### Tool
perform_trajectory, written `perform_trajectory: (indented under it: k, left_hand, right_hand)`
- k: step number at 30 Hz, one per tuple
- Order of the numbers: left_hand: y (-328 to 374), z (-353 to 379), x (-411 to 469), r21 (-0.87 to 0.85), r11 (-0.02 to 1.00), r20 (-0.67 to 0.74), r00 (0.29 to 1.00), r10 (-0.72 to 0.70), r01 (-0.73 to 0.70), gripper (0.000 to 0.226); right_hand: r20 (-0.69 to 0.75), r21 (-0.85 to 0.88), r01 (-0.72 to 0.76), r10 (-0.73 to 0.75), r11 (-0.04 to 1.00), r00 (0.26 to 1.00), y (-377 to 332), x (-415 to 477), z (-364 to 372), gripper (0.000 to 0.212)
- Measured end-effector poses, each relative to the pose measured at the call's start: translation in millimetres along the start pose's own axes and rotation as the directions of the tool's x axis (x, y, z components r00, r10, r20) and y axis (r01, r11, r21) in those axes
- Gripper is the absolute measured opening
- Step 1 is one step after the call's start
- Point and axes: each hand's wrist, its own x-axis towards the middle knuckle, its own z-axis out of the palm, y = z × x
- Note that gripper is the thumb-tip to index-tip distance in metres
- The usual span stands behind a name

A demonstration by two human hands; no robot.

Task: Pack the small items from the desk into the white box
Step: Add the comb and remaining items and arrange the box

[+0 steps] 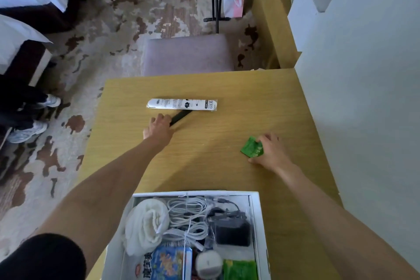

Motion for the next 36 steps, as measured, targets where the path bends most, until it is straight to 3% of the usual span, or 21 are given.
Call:
perform_trajectory:
  k: [5,8,10,12,15,18,19,21,22,24,28,30,33,36]
  left_hand:
    - [-0.8,-2.5,-21.1,0.134,0.981,0.090,0.988,0.126,-0.137,0.030]
    - [-9.1,-4.1,-40.0,0.206,0.955,0.087,0.976,0.199,-0.213,0.025]
    - [-17.5,-10.6,-50.0,0.154,0.965,0.071,0.977,0.203,-0.212,0.022]
    - [-25.5,-24.9,-60.2,-0.017,0.983,0.044,0.982,0.186,-0.185,0.020]
    - [-33.7,-52.2,-86.9,-0.369,0.905,-0.062,0.977,0.202,-0.210,0.015]
    - [-39.1,-73.0,-137.8,-0.610,0.735,-0.166,0.955,0.245,-0.295,0.007]
    - [-41.5,-76.9,-157.8,-0.652,0.686,-0.169,0.944,0.284,-0.323,0.010]
    - [-47.7,-79.0,-194.3,-0.678,0.624,-0.179,0.911,0.372,-0.388,0.014]
    - [-50.8,-78.8,-208.8,-0.681,0.597,-0.205,0.893,0.400,-0.423,0.013]
    - [-54.8,-81.1,-229.9,-0.679,0.539,-0.301,0.859,0.414,-0.498,0.012]
    - [-52.1,-83.6,-251.6,-0.645,0.492,-0.381,0.804,0.457,-0.585,0.015]
    - [-51.7,-77.6,-260.2,-0.617,0.520,-0.351,0.798,0.489,-0.590,0.014]
    - [-51.1,-67.3,-271.4,-0.641,0.553,-0.246,0.825,0.508,-0.532,0.014]
    - [-48.2,-57.3,-279.8,-0.658,0.593,-0.159,0.855,0.493,-0.465,0.011]
  right_hand:
    - [-0.007,-0.143,0.139,-0.142,0.980,0.990,-7.6,-18.7,-6.2,0.046]
    - [-0.048,-0.226,0.136,-0.151,0.965,0.987,-13.1,-31.0,-14.3,0.026]
    - [-0.167,-0.085,0.079,-0.092,0.993,0.982,-20.5,-42.0,-23.1,0.015]
    - [-0.315,0.200,0.070,-0.004,0.977,0.949,-32.5,-58.6,-36.4,0.008]
    - [-0.464,0.509,0.216,0.054,0.833,0.884,-59.7,-99.9,-59.7,0.010]
    - [-0.398,0.710,0.313,-0.008,0.631,0.918,-85.3,-159.9,-70.2,0.014]
    - [-0.352,0.703,0.326,-0.089,0.633,0.932,-90.9,-180.3,-70.2,0.015]
    - [-0.198,0.530,0.321,-0.254,0.785,0.947,-98.4,-213.8,-66.9,0.017]
    - [-0.118,0.397,0.311,-0.288,0.864,0.950,-100.9,-225.4,-63.8,0.020]
    - [-0.031,0.220,0.301,-0.301,0.928,0.953,-103.4,-240.7,-55.8,0.018]
    - [0.032,0.148,0.287,-0.294,0.947,0.955,-106.3,-257.5,-39.6,0.015]
    - [0.102,0.149,0.233,-0.249,0.961,0.963,-108.2,-260.7,-33.1,0.026]
    - [0.231,0.038,0.207,-0.210,0.978,0.950,-110.4,-262.4,-19.2,0.067]
    - [0.262,-0.094,0.252,-0.220,0.963,0.940,-106.1,-260.8,-3.3,0.062]
